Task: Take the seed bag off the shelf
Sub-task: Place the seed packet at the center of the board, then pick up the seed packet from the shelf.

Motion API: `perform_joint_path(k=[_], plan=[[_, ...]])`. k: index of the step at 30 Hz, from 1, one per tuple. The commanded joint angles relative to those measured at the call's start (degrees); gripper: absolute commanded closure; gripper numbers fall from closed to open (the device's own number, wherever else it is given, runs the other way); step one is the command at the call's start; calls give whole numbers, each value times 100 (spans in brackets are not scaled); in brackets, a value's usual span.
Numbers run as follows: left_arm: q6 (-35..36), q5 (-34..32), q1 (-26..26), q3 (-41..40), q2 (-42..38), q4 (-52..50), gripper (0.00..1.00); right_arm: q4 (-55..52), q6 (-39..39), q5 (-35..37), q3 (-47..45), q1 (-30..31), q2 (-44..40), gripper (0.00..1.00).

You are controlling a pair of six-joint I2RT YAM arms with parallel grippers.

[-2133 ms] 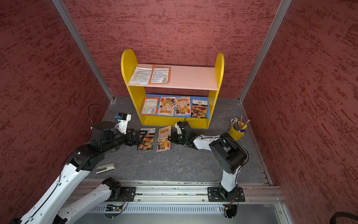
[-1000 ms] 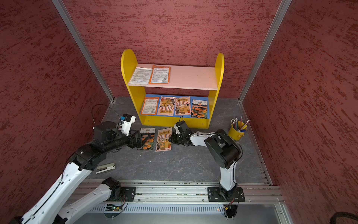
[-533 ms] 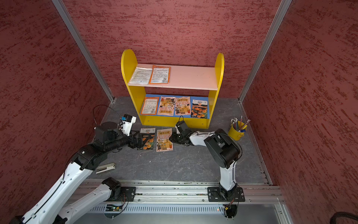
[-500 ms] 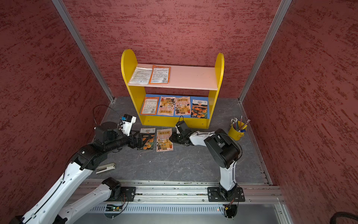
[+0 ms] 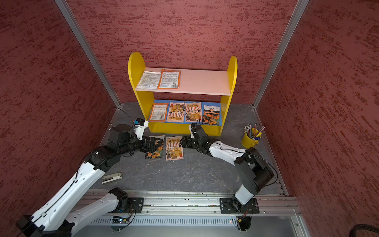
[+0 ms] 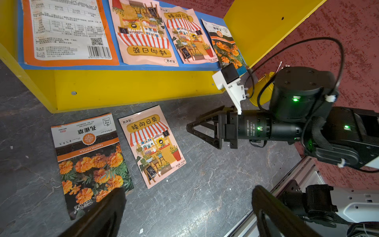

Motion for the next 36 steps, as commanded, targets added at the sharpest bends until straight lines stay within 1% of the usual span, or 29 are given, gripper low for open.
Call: perform_joint_path(k=[1,2,5,8,11,14,19,21,24,29,31,34,36], plan=[[-18,127,-44,412,139,398,0,194,-409,-750,-110,1,-531,8],[-21,147,-61,549,223,429,0,237,-408,-998,-125,0,-647,2],[-8,183,-140,1026,568,469,0,294,-406,-1554,-140,1,-1081,2],[73,132,-301,1719,980,414,0,167,-494,-1843,-110,1,-1502,2],[213,6,-490,2597,1449,244,0,-199,-655,-1790,-14,1,-1884,2],[349,-99,-657,3416,1911,125,0,-578,-847,-1587,58,1,-2202,1],[539,-437,-797,4582,2644,-25,0,-906,-993,-1355,104,3,-2583,1],[624,-668,-837,5092,2977,-110,0,-951,-1024,-1225,92,2,-2715,1],[821,-1218,-888,5803,3502,-270,0,-1012,-1077,-1002,73,1,-2878,1],[1186,-2213,-906,6793,4309,-333,0,-1126,-1142,-801,53,1,-3129,2],[1381,-2658,-908,7338,4714,-425,0,-1217,-1167,-731,59,1,-3210,2],[1606,-3019,-902,8195,5363,-730,0,-1336,-1194,-652,74,1,-3315,2],[1656,-3082,-901,8687,5729,-893,0,-1394,-1211,-599,71,1,-3384,2]])
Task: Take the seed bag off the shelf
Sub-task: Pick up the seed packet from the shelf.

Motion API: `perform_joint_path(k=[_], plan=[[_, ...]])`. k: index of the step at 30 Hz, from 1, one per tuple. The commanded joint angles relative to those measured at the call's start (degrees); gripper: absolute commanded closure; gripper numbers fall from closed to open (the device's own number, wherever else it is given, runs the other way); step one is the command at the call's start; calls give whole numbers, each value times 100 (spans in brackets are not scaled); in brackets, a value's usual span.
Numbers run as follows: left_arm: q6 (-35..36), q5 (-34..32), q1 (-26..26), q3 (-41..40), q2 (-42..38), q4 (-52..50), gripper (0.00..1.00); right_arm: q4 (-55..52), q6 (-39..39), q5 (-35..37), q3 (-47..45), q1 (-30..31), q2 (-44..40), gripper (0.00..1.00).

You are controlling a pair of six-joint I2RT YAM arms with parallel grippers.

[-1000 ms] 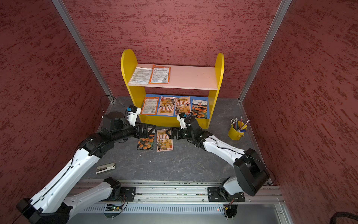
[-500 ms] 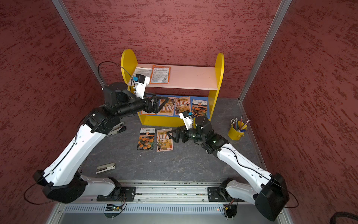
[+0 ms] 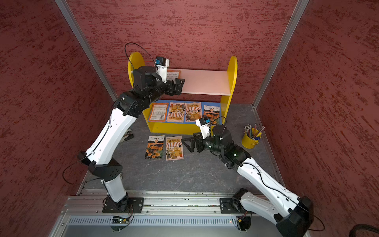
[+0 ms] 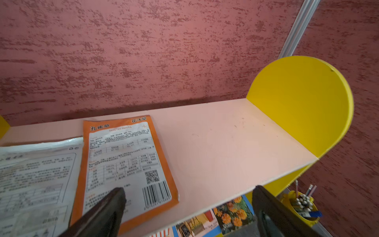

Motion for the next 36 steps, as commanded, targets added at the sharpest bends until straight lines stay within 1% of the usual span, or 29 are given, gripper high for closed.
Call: perform_joint_path(k=[1,6,8,11,16,21,26,31,36], plan=[[329,-560,-12,635,440,-401,0,-211,-133,264,114,1,-169,2],[375,-887,53,771,783,-238,0,-382,-213,372,171,1,-258,2],[270,-868,167,841,878,-267,0,-435,-242,397,198,1,-280,2],[45,-629,352,1041,1032,-489,0,-477,-260,443,227,1,-272,1],[-118,-161,496,1061,1115,-647,0,-513,-268,480,271,1,-211,2],[-191,401,501,1065,1106,-788,0,-509,-260,521,296,1,-149,2],[-150,586,461,1058,1107,-1000,0,-506,-243,532,306,5,-104,2],[-148,639,470,1061,1124,-1270,0,-533,-244,571,299,7,-122,2],[-314,1048,465,1057,1093,-1546,0,-551,-242,621,283,1,-148,1]])
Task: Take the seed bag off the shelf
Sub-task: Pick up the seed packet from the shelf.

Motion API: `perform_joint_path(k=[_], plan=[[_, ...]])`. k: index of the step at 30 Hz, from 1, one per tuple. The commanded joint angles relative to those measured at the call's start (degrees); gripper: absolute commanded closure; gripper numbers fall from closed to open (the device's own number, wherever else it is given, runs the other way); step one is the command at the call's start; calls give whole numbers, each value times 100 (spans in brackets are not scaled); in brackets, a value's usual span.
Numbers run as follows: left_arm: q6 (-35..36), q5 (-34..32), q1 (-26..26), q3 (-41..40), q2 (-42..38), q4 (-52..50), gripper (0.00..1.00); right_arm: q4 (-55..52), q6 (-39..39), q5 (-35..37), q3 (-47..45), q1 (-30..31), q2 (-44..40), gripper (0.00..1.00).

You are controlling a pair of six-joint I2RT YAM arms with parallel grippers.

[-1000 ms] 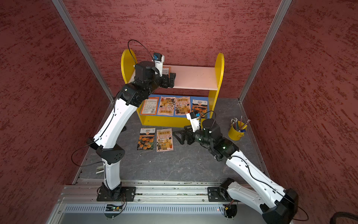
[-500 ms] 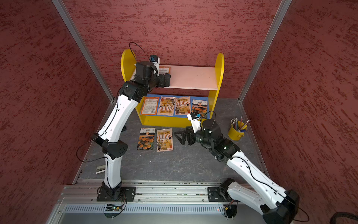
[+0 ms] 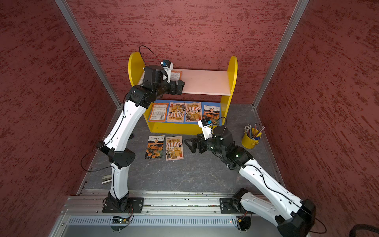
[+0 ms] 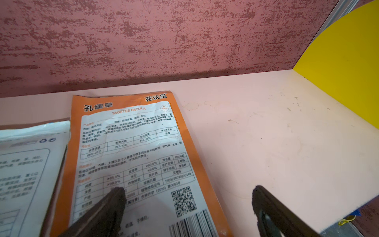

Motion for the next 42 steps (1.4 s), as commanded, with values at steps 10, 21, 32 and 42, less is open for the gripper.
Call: perform_joint_path(k=[10,21,32,42], plan=[[-416,767,-78,32,-130,-1064,0,256,112,85,230,1,37,1],[-544,914,-69,39,-453,-927,0,633,504,255,588,0,316,2],[-644,1075,27,-306,-764,726,0,2063,2250,1039,732,1,575,2],[-331,1640,-7,-1961,-1964,1729,0,3065,3643,1556,1085,-14,1129,10]])
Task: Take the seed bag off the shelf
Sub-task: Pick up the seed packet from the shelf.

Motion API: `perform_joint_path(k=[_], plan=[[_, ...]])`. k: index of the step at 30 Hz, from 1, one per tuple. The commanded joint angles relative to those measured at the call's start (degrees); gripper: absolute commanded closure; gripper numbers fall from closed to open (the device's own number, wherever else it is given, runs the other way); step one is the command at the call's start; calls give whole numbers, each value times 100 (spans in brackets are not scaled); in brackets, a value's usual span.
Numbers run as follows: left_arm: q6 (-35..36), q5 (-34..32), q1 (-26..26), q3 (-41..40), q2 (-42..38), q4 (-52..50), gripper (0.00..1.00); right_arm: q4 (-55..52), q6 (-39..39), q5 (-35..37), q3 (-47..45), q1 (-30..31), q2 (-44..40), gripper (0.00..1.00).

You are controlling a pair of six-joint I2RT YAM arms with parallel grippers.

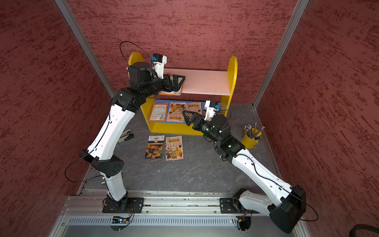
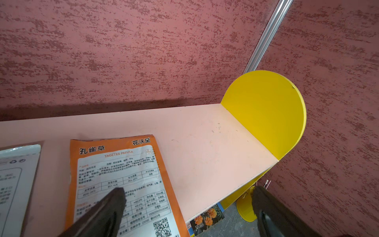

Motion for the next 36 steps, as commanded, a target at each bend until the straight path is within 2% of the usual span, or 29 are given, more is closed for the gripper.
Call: perform_joint_path(k=[1,6,9,12,17,23,30,36], plan=[[304,376,-53,-745,-762,467,0,718,658,293,297,-15,166,11],[474,421,-90,-2639,-2110,907,0,832,870,229,854,-41,674,18],[571,443,-93,-3412,-2847,796,0,891,1017,208,1142,-81,959,24],[693,609,-105,-3868,-3446,400,0,830,1157,148,1447,-128,1251,28],[877,1312,-102,-4379,-4224,-252,0,877,1298,162,1736,-147,1595,32],[716,1517,-99,-5038,-4971,-967,0,950,1324,125,2007,-164,2029,40],[-93,1602,-116,-6692,-6008,-469,0,967,1350,107,2232,-208,2237,52],[-395,1629,-125,-7329,-6164,-63,0,1012,1447,38,2438,-238,2453,63]])
